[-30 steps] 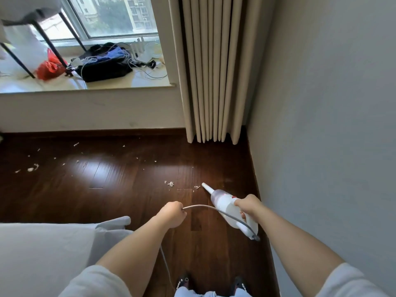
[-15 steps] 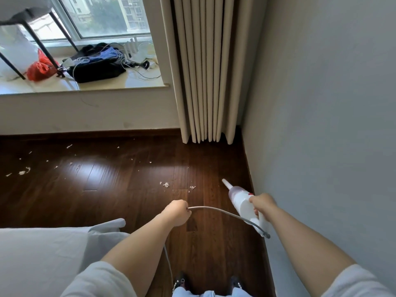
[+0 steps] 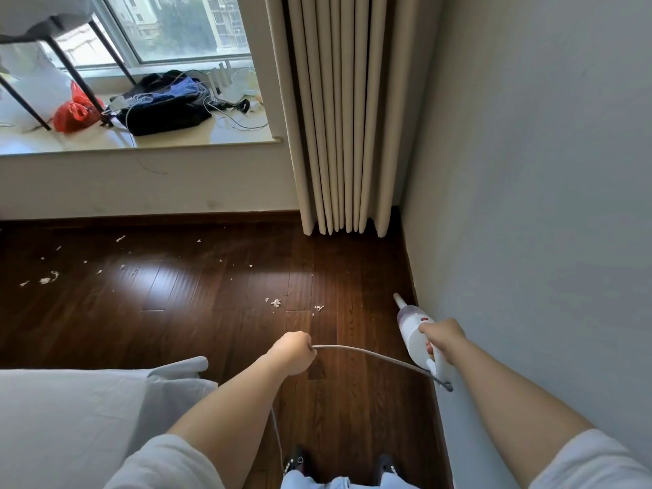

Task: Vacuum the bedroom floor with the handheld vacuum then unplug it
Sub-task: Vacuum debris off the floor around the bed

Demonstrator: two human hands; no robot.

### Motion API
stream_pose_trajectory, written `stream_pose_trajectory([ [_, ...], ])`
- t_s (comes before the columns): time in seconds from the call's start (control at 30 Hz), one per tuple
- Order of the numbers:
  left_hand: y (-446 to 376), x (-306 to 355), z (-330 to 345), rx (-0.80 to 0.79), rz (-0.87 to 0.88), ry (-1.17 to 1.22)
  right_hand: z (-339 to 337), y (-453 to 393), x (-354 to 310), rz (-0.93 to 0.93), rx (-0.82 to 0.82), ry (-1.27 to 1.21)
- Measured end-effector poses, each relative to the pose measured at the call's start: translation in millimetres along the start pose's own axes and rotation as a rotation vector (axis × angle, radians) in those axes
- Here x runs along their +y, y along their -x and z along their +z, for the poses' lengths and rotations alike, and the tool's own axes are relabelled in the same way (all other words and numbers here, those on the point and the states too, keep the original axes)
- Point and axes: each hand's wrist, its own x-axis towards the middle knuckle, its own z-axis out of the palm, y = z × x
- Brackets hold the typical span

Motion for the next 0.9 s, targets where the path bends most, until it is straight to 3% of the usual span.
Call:
stream_pose_trajectory([
  [0.37, 4.8, -15.1, -2.2, 0.03, -0.035, 0.027, 40.6, 9.9, -14.3, -0.06, -0.153, 0.165],
  [0.67, 5.7, -10.3, 2.1, 0.009, -0.027, -0.002, 26.3, 2.7, -11.0, -0.003, -0.097, 0.166],
  [0.9, 1.4, 15.6, 7.8, -0.003, 0.024, -0.034, -9.7, -3.8, 14.0, 0.029, 0.038, 0.191],
])
